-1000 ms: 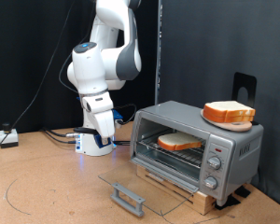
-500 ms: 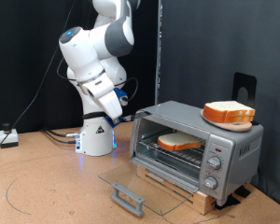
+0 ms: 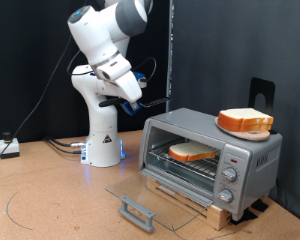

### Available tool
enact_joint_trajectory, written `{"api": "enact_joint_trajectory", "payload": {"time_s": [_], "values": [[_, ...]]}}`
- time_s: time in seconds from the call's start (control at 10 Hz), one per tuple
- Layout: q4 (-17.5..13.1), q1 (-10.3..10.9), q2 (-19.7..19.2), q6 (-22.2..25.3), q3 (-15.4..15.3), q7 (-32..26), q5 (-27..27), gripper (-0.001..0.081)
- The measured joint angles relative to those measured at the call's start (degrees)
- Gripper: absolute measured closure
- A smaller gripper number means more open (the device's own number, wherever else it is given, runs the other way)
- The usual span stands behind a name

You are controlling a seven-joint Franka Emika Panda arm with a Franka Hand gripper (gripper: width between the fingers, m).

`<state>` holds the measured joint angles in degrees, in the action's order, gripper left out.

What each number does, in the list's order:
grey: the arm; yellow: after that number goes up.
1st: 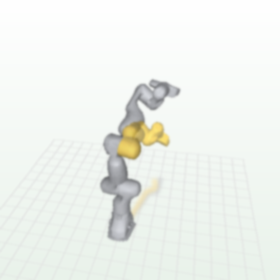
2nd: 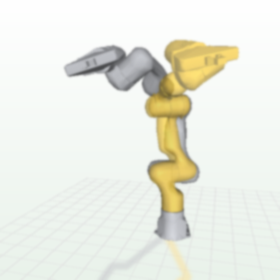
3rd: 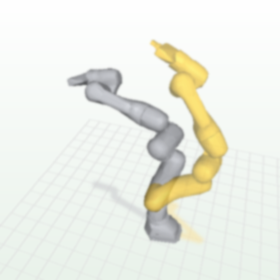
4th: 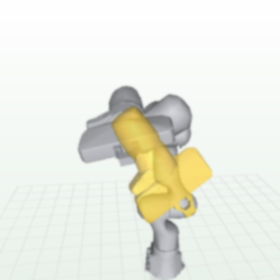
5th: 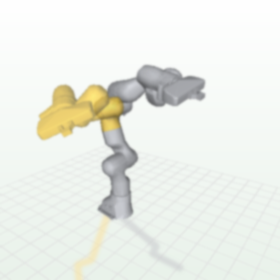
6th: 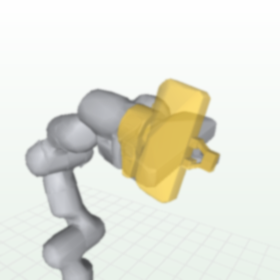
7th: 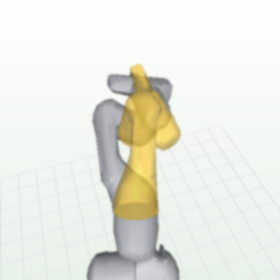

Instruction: Make a piece of toast with the oven

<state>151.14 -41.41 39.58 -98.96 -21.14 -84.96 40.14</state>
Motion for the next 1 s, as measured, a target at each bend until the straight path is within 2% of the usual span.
{"api": "enact_joint_trajectory", "payload": {"time_s": [0.2,0.3,0.7,1.0], "values": [[0.31,0.21,-0.51,0.07,-0.03,-0.61,0.61,0.0410],[0.53,1.18,-0.61,1.19,-0.41,-1.00,1.61,0.0410],[2.15,7.34,1.30,2.70,-4.80,-1.20,3.36,0.0410],[3.99,11.14,4.71,2.60,-8.81,0.79,7.80,0.0410]]}}
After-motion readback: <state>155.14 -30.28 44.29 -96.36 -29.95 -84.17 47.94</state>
